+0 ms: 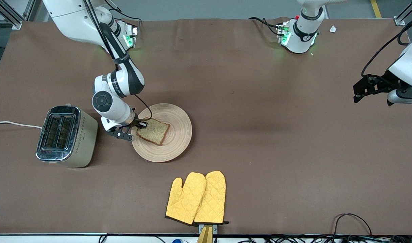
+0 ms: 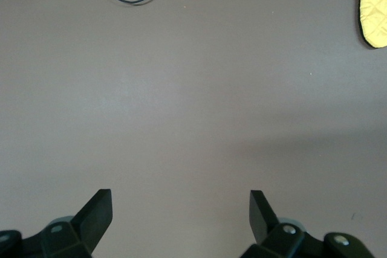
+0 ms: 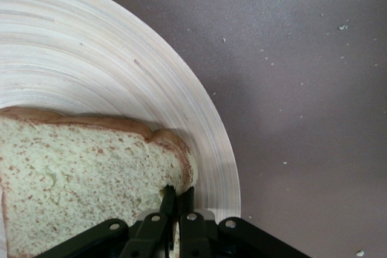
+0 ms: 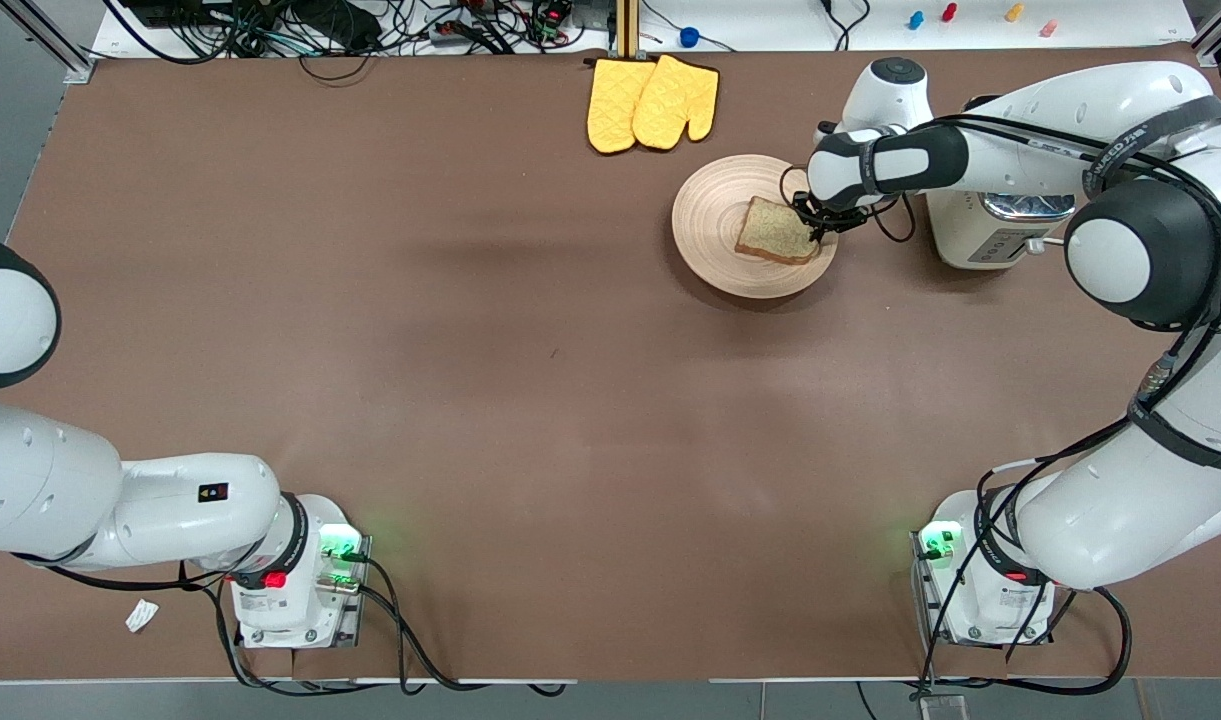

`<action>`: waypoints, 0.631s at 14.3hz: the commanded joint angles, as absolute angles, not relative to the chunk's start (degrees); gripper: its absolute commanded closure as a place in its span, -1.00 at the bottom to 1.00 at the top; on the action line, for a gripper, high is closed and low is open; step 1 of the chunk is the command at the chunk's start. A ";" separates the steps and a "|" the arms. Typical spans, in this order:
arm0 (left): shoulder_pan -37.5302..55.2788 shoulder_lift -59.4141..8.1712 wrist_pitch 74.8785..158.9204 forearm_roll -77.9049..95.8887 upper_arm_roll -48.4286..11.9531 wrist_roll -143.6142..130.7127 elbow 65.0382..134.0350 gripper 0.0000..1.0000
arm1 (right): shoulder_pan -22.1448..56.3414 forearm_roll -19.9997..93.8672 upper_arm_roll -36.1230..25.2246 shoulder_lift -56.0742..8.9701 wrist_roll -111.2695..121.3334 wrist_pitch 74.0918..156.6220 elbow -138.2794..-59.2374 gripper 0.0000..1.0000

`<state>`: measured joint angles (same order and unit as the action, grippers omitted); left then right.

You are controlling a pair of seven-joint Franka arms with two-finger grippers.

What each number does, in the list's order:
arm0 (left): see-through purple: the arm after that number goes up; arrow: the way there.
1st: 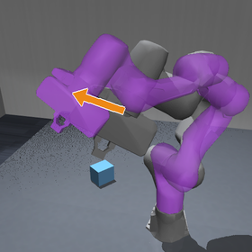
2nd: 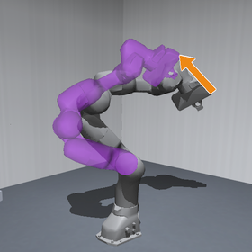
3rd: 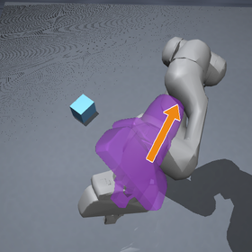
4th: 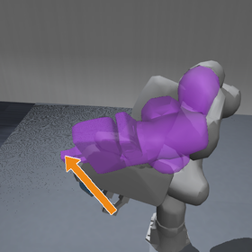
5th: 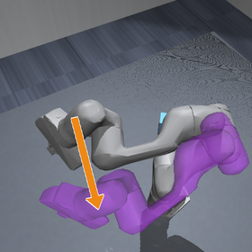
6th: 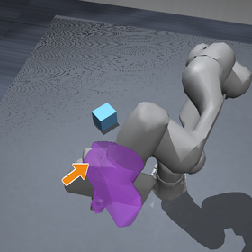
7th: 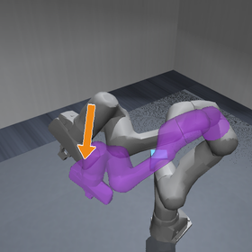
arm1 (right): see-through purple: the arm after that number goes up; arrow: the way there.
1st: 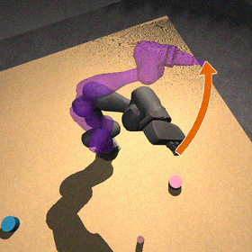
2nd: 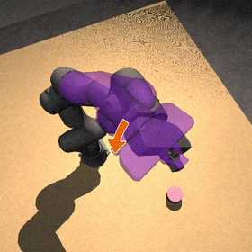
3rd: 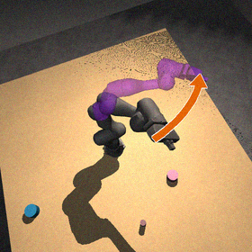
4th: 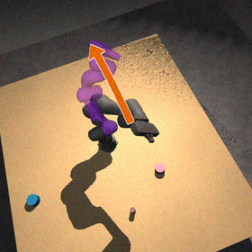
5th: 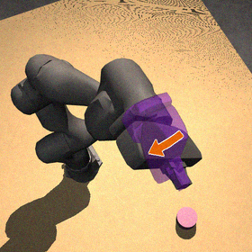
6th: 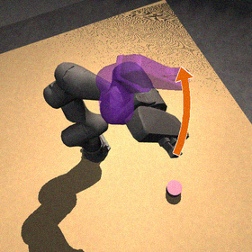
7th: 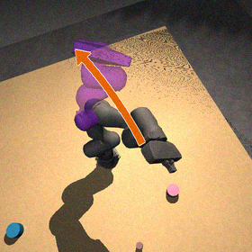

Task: Move plate and put bread in toaster
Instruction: 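Lift the bread with the right gripper and carry it over the toaster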

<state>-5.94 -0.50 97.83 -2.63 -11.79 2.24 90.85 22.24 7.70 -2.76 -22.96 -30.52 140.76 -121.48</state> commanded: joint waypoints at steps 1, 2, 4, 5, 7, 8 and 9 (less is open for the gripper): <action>-6.15 -0.18 98.26 -2.46 -11.95 2.90 90.62 -1.00 | 22.41 8.70 -2.81 -24.00 -29.79 135.40 -117.45 0.99; -6.15 -0.35 98.26 -2.46 -12.04 2.99 90.44 -1.00 | 22.33 8.70 -2.90 -23.99 -30.14 128.30 -113.68 0.99; -5.80 -0.44 98.26 -2.55 -12.30 2.73 89.56 -1.00 | 21.89 7.92 -3.16 -23.12 -30.32 115.38 -106.21 0.99; -5.54 -0.44 98.17 -2.55 -12.30 2.64 89.04 -1.00 | 21.71 7.21 -3.69 -22.85 -30.15 109.74 -102.43 0.99; -5.45 -0.53 98.17 -2.72 -12.39 2.64 88.68 -1.00 | 21.62 1.88 -6.66 -22.24 -29.97 97.88 -93.30 0.99; -5.45 -0.53 98.26 -2.72 -12.57 2.64 88.68 -1.00 | 21.53 -2.50 -7.03 -22.15 -29.54 93.65 -89.77 0.99; -5.71 -0.53 98.17 -2.81 -12.74 2.72 88.68 -1.00 | 21.36 -8.12 -7.03 -22.15 -27.53 89.43 -86.43 0.99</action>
<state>-5.46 -0.49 98.05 -2.63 -12.36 2.29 89.42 21.88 -1.12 -6.60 -22.02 -29.65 96.59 -92.87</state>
